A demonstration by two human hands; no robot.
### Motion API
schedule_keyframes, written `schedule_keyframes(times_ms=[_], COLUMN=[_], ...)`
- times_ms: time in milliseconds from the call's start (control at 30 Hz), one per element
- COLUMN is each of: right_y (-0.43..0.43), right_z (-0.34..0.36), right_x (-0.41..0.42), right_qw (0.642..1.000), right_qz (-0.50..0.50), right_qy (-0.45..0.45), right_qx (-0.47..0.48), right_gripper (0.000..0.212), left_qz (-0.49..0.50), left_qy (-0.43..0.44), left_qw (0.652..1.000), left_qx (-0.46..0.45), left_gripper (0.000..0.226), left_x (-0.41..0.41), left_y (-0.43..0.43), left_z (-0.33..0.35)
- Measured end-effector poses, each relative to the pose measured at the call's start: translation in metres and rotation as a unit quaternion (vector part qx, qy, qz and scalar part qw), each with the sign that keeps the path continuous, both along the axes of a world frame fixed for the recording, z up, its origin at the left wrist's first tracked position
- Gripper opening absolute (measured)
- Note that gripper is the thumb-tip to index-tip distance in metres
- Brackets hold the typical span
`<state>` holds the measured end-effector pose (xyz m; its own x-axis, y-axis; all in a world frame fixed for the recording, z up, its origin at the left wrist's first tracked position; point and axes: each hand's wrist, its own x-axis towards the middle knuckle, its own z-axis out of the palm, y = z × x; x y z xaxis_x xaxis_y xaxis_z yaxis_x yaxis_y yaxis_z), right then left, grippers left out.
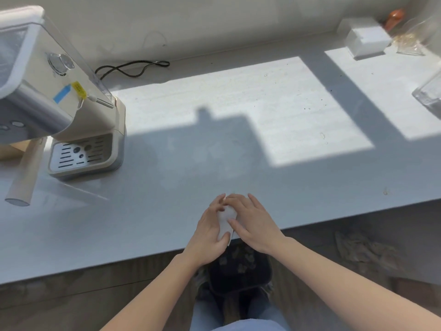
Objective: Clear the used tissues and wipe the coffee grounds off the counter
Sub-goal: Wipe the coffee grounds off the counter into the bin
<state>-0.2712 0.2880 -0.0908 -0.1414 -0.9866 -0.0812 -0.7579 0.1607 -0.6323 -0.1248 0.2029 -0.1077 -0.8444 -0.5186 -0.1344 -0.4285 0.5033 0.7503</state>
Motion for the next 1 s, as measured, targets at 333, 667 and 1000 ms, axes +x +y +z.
schedule_keyframes(times_ms=[333, 667, 1000], right_y=[0.000, 0.009, 0.020], right_z=[-0.005, -0.010, -0.013], right_x=[0.015, 0.019, 0.003], right_qw=[0.993, 0.990, 0.984], right_qz=[0.011, 0.017, 0.028], right_qy=[0.101, 0.133, 0.171], right_qx=[0.053, 0.038, -0.038], right_gripper=[0.078, 0.071, 0.057], left_qz=[0.059, 0.106, 0.162], left_qy=[-0.069, -0.096, -0.056], left_qw=[0.983, 0.972, 0.961], left_qx=[-0.160, -0.188, -0.215], left_gripper=[0.061, 0.068, 0.048], left_x=[0.028, 0.025, 0.012], left_y=[0.007, 0.033, 0.046], left_z=[-0.004, -0.004, -0.012])
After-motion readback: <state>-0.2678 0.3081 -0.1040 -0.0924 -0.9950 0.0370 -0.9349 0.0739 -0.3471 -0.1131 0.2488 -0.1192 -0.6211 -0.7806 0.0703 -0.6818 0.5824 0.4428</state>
